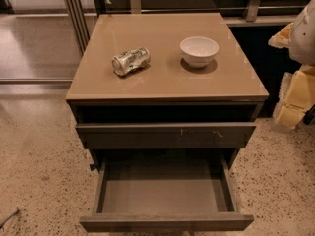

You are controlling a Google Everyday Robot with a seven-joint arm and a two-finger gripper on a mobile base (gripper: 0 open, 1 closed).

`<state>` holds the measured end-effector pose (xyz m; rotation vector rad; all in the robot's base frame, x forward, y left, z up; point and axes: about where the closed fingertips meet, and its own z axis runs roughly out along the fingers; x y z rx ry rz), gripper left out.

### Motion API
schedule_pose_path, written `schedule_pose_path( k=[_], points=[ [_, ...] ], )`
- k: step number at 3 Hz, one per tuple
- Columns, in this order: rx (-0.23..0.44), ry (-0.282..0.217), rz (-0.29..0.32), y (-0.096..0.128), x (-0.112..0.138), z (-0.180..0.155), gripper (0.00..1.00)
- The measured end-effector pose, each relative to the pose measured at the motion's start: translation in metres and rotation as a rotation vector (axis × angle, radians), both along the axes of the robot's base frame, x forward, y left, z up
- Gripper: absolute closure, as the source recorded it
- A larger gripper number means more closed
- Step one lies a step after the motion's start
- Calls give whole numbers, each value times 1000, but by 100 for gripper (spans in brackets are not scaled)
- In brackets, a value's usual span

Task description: Place 7up can into middle drawer

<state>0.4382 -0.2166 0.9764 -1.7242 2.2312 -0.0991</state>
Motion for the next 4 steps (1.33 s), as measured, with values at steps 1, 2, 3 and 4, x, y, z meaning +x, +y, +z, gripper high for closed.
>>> schedule_pose_path(
  k=[1,2,3,4],
  points=[
    [0,0,0,0,0,0,0],
    [8,-37,32,3,13,1,0],
    [48,-107,144,25,59,2,0],
    [82,-152,270,60,114,7,0]
  ],
)
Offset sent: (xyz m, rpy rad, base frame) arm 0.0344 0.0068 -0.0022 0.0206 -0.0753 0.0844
